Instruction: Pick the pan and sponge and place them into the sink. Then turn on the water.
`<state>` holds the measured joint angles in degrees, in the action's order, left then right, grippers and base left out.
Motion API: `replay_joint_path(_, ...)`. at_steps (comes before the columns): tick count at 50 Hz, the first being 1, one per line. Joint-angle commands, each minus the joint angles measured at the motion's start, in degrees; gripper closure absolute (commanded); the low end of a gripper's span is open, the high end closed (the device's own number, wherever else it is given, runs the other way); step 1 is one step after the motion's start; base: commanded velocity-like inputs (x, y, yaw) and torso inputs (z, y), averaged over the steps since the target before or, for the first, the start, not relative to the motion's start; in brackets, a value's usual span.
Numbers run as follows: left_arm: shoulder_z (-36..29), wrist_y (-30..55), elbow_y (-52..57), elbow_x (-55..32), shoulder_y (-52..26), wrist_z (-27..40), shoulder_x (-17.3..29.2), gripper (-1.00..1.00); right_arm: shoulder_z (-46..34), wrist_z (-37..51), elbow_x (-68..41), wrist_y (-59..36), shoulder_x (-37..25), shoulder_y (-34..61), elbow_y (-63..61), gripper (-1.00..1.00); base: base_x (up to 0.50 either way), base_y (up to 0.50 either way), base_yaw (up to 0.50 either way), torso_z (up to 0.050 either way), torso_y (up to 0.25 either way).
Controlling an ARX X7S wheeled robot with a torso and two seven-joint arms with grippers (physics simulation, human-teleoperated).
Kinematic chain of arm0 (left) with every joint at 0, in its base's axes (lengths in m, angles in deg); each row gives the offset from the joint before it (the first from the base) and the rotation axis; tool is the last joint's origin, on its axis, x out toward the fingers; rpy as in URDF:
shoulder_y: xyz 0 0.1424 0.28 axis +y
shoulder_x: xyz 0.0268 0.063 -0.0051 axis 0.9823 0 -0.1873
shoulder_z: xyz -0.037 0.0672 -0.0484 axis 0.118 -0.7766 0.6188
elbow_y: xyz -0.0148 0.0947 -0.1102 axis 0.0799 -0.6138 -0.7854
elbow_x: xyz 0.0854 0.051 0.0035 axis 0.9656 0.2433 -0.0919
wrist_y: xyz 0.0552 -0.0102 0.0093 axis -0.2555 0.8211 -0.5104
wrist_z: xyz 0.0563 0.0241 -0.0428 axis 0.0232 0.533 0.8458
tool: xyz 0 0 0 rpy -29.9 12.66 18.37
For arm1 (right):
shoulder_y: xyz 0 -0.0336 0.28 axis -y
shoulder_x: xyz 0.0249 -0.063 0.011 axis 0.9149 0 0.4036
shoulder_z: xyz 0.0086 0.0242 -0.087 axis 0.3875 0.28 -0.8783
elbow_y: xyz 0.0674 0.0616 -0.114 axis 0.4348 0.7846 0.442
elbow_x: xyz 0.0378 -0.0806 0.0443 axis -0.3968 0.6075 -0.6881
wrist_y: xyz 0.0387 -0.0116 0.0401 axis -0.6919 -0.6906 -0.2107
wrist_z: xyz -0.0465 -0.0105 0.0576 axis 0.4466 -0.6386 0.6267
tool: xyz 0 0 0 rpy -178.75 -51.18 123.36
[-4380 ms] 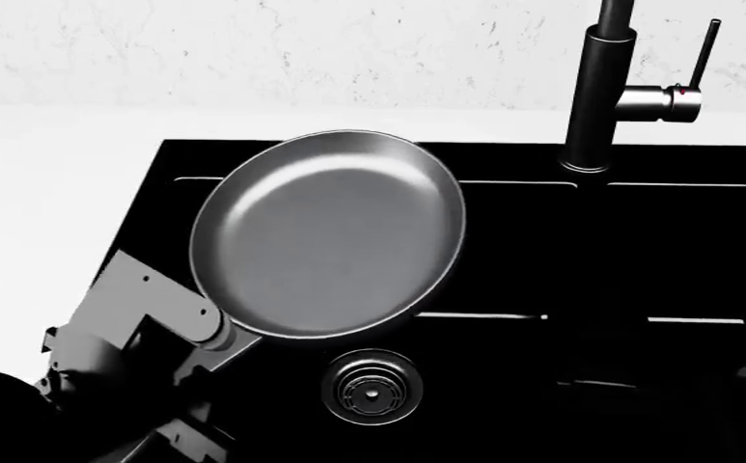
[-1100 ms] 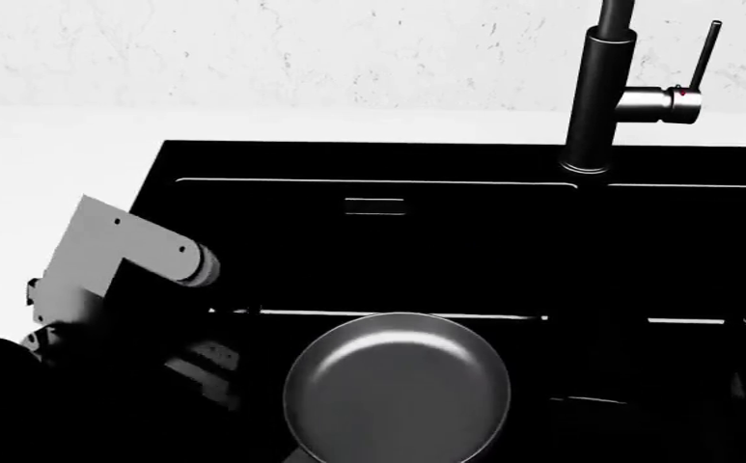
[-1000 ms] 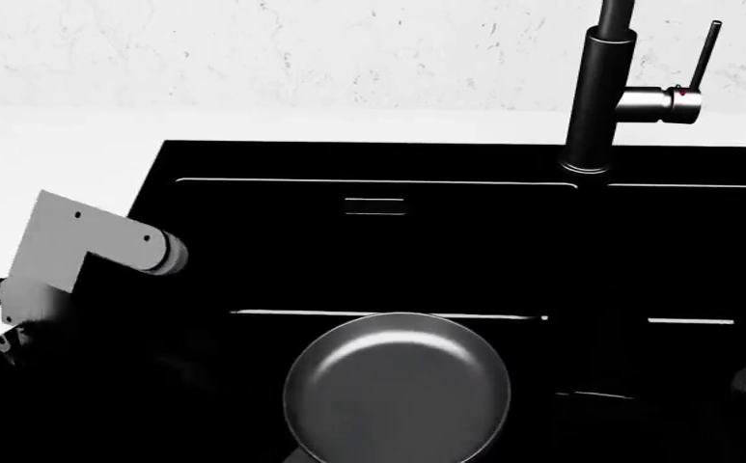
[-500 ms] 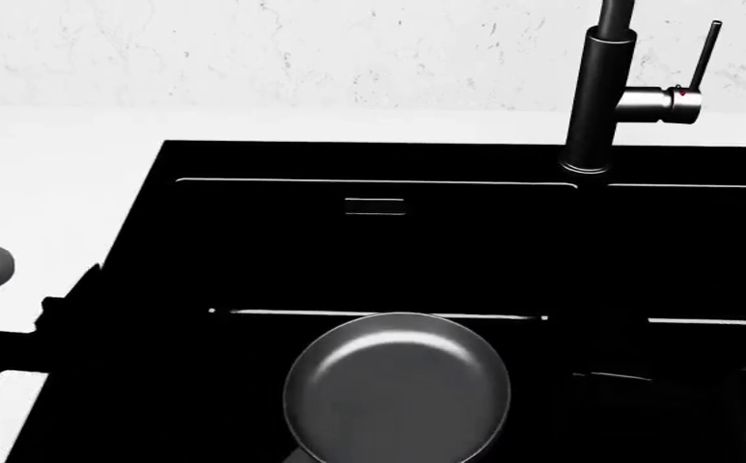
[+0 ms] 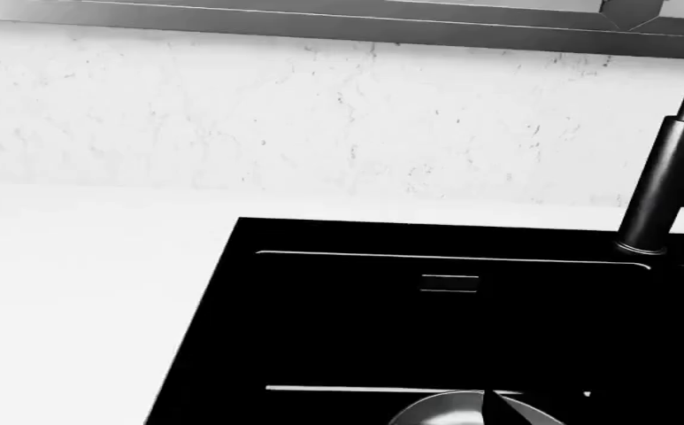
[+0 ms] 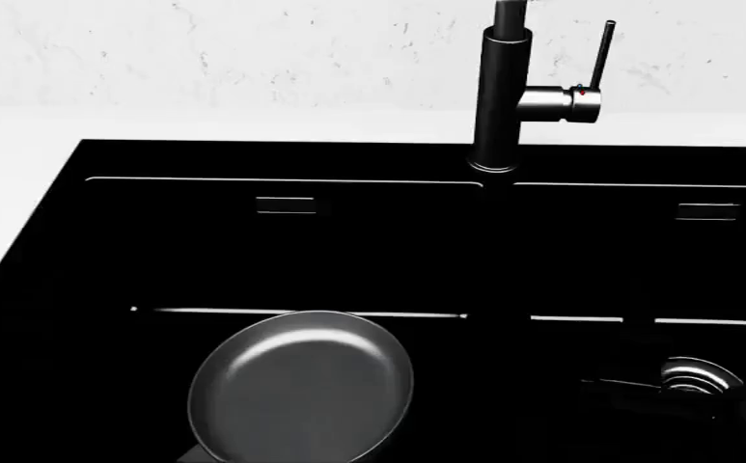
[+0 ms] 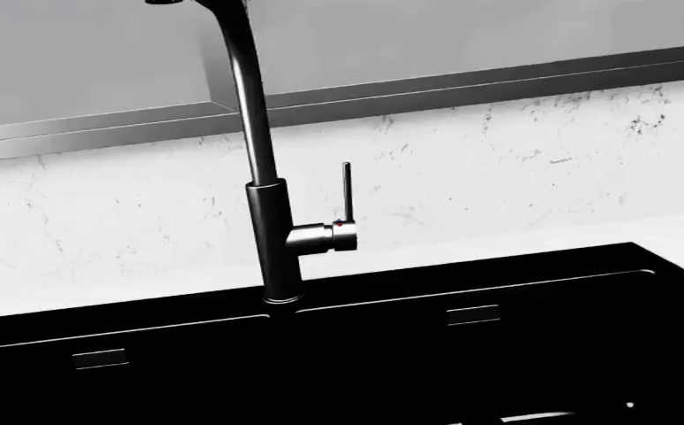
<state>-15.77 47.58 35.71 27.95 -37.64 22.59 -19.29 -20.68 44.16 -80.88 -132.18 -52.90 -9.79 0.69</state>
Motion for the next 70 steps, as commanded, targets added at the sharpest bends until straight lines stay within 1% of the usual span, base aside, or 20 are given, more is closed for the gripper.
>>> replay_joint_path(1,1.2,-0.1,0.5,-1.5,1.0,0.1,0.6,-1.00,-0.1,-0.2,0.3,0.3,0.0,-0.6,-0.2,-1.00,0.00,-0.48,0.00,0.000,0.000)
replay_joint_path(6,1.2,-0.3,0.4,-1.2,1.1,-0.1,1.0,-1.00,0.2,0.1,-0.6,0.3,0.2,-0.3,0.0,-1.00,0.00,-0.46,0.00,0.000,0.000)
replay_joint_path(10,0.0,-0.5,0.0,-0.3,0.7,0.1,0.2,-1.00,0.0,-0.2,-0.4,0.7,0.5,-0.5,0.3,-1.00,0.00,-0.33,0.00,0.000,0.000)
replay_joint_path(20,1.2,-0.8,0.1,-1.1,1.4,-0.4,1.2,-1.00,-0.6,-0.3,-0.5,0.6,0.5,0.0,0.6,-1.00,0.01,-0.34,0.00,0.000,0.000)
replay_joint_path(25,-0.1,-1.1,-0.2,0.0,0.8,0.0,0.5,-1.00,-0.6,-0.2,-0.7,0.6,0.4,0.2,0.6,-1.00,0.01,-0.33,0.00,0.000,0.000)
replay_joint_path(29,0.6,-1.0,-0.1,-0.7,1.2,-0.4,1.2,-1.00,-1.2,-0.2,-1.1,0.2,0.5,0.7,1.2,-1.00,0.01,-0.05,0.00,0.000,0.000)
replay_joint_path(36,-0.6,-1.3,-0.9,0.4,0.5,0.0,0.3,-1.00,-1.3,-0.1,-0.4,0.7,0.7,0.5,1.2,-1.00,0.00,0.00,0.00,0.000,0.000)
replay_joint_path(37,0.2,-1.2,-0.8,-0.2,0.8,-0.6,1.2,-1.00,-1.3,0.1,-0.2,0.8,0.7,0.5,1.1,-1.00,0.00,0.00,0.00,0.000,0.000)
replay_joint_path(40,-0.5,-1.4,-0.7,0.3,0.8,-0.1,0.6,-1.00,-1.4,0.2,-0.1,0.7,0.7,0.5,1.3,-1.00,0.01,0.00,0.00,0.000,0.000)
replay_joint_path(45,-0.3,-1.6,-0.7,0.3,1.2,-0.4,0.9,-1.00,-1.1,0.3,-0.1,1.0,0.6,0.1,0.8,-1.00,0.08,0.00,0.00,0.000,0.000)
replay_joint_path(54,0.1,-1.7,-0.7,-0.2,1.0,-0.7,1.5,-1.00,-1.7,0.1,0.3,1.1,0.5,0.4,1.0,-1.00,0.22,0.00,0.00,0.000,0.000)
replay_joint_path(55,-0.7,-2.1,-0.8,0.7,1.4,-0.4,0.8,-1.00,-2.0,-0.1,0.8,1.2,0.5,0.1,1.3,-1.00,0.22,0.00,0.00,0.000,0.000)
replay_joint_path(62,0.4,-1.9,-0.2,-0.5,2.1,-0.8,1.9,-1.00,-1.9,-0.3,1.1,1.7,0.6,-0.3,1.4,-1.00,0.22,0.00,0.00,0.000,0.000)
replay_joint_path(70,-0.5,-2.1,-0.5,0.2,1.7,-0.4,1.1,-1.00,-1.9,-0.2,0.8,1.5,0.4,-0.3,1.4,-1.00,0.22,0.00,0.00,0.000,0.000)
